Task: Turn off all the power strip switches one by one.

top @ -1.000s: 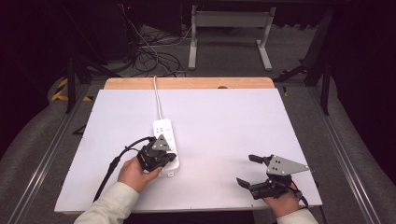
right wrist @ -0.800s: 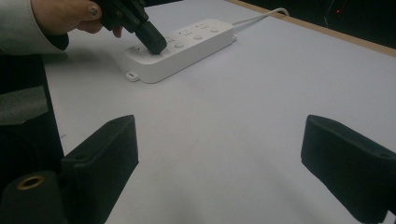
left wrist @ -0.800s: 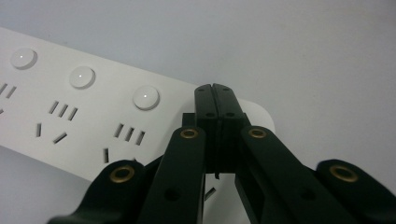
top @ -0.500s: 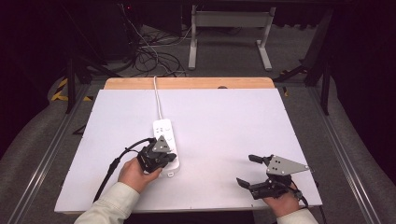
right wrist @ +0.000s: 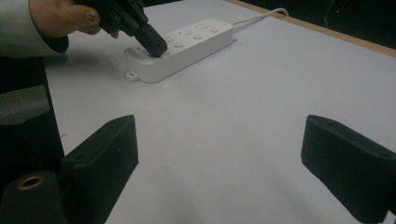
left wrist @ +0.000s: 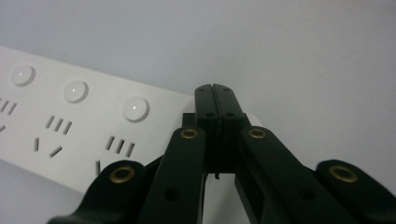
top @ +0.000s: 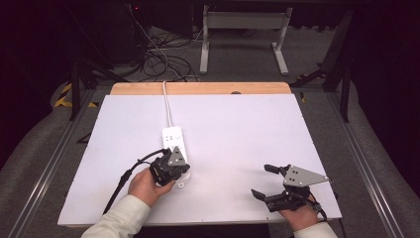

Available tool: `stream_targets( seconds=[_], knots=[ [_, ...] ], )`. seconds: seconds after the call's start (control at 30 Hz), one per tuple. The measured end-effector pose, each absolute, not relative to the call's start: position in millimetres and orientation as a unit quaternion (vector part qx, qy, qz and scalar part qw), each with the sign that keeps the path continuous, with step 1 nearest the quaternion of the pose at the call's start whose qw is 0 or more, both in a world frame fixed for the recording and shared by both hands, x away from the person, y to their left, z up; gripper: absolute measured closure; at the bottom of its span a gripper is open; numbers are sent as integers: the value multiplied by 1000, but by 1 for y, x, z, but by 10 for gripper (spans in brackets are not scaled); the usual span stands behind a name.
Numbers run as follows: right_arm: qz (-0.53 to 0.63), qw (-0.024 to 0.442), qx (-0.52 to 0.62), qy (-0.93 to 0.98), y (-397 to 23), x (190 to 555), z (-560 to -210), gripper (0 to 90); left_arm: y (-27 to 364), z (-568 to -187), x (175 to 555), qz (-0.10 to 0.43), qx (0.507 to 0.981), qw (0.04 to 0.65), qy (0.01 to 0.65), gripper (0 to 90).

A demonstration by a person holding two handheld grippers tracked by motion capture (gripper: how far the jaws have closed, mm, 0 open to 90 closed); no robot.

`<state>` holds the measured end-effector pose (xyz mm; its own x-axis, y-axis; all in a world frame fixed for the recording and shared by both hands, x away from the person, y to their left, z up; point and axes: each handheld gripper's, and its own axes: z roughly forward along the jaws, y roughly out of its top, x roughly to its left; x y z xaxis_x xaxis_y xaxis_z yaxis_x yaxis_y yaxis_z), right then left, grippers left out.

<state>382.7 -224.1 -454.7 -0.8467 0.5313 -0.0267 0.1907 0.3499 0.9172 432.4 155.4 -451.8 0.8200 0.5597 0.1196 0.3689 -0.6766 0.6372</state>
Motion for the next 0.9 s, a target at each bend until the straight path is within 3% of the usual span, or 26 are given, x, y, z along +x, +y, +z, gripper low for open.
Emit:
stream_targets(
  seconds=[0.23, 0.9],
  knots=[
    [524, 161, 228, 804, -226, 384, -456, 117, 169, -439, 435, 153, 877, 371, 263, 900],
    [525, 160, 227, 804, -226, 383, -455, 117, 165, -456, 463, 167, 875, 336, 306, 900]
  ],
)
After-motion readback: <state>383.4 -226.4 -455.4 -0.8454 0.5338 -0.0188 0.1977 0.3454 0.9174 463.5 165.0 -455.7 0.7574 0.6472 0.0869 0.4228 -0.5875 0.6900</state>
